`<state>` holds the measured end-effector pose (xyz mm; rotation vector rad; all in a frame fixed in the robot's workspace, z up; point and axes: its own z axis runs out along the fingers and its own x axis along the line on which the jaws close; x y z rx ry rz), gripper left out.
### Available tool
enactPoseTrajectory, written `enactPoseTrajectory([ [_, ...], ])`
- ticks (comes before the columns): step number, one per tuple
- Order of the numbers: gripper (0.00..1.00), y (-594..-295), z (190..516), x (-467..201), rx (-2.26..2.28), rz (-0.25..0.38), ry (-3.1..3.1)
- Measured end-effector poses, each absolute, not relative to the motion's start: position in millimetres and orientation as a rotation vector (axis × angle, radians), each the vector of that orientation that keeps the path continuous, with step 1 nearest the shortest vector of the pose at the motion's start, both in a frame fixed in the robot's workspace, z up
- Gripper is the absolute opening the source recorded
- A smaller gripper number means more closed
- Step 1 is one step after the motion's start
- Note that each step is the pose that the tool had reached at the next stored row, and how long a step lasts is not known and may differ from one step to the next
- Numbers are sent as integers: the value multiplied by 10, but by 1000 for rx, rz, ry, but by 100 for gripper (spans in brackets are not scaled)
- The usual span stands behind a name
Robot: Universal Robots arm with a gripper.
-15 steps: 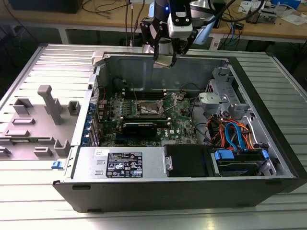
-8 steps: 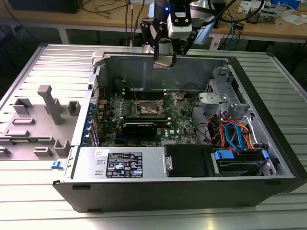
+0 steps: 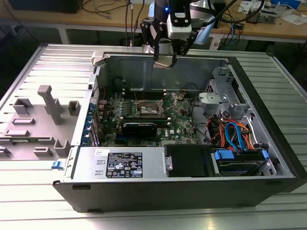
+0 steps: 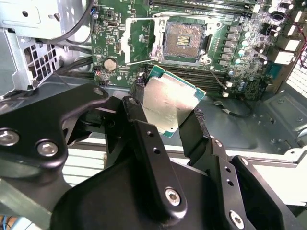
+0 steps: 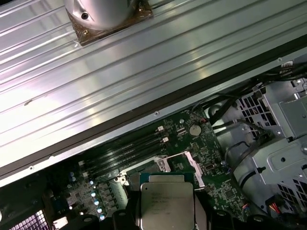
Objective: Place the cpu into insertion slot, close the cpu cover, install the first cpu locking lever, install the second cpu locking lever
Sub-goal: 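Place the cpu into insertion slot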
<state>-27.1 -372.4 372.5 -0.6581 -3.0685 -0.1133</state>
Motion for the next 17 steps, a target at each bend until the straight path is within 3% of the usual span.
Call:
enactPoseTrajectory([
  [17,54,-3832,3659,-271,-801,-110,-3038],
])
